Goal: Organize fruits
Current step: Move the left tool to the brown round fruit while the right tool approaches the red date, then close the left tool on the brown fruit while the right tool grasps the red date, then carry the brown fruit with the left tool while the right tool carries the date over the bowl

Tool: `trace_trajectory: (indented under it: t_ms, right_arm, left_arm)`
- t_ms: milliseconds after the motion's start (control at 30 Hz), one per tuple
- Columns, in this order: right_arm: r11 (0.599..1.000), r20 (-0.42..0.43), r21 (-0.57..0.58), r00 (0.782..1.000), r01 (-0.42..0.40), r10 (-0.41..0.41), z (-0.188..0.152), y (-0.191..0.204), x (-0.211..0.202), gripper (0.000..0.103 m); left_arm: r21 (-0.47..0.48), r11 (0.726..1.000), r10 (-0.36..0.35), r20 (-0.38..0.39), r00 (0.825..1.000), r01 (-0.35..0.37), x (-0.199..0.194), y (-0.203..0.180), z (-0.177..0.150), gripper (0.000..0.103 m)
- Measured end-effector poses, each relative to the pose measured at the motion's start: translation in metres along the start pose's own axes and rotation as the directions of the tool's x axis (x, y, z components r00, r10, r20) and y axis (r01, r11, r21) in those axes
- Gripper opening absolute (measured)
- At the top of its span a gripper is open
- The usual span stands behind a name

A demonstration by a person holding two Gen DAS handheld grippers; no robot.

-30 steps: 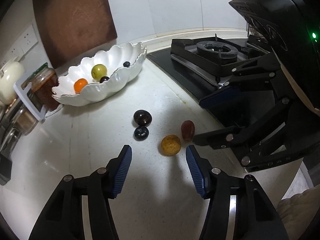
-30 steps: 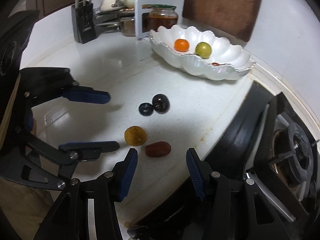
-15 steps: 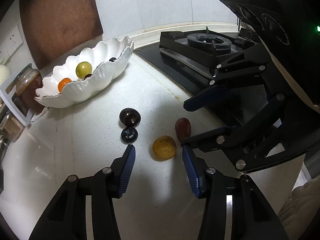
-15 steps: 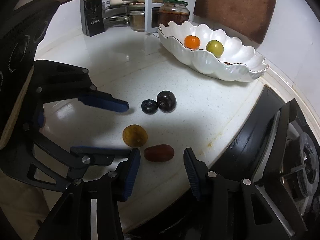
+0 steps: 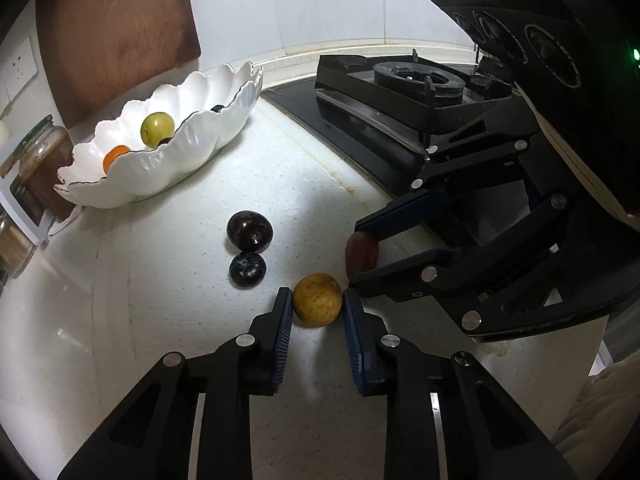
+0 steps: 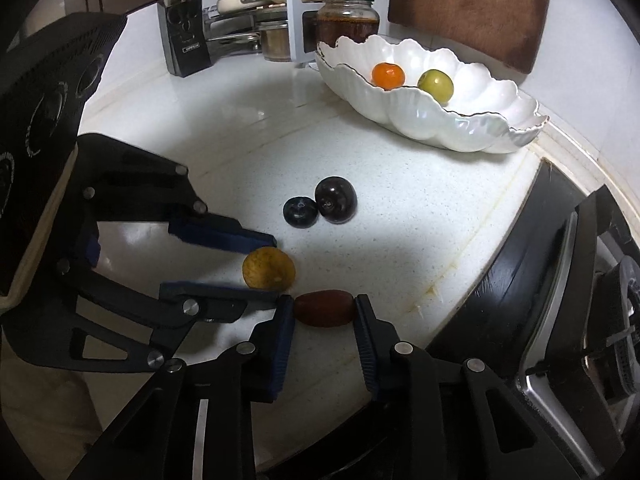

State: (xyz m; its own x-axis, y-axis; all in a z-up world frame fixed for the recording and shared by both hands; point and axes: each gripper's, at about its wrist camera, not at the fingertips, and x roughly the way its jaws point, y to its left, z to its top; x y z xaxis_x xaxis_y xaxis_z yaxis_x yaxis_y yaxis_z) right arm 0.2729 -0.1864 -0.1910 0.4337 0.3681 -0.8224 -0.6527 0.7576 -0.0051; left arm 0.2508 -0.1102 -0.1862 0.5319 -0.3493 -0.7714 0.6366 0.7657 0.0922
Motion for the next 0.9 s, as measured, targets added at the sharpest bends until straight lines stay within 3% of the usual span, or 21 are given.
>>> trace_trajectory:
  t_ms: [433,900]
  right_arm:
    - [0.989,0.037,0.148,0.999,0.007,-0.012,-0.006,-0.008,-0.008,0.031]
    - [0.961,0.126,0.266,0.986,0.074,-0.111,0.005,-0.008,-0.039,0.031]
  left_arm:
    - [-0.157,0.987,0.033,0.028,0.999,-0.029,-0.016,0.012,0.002,0.026]
    - [-0.358,0.933,0.088,0.103,0.991,-0.046,-0.046,0.035,0.011,0.026]
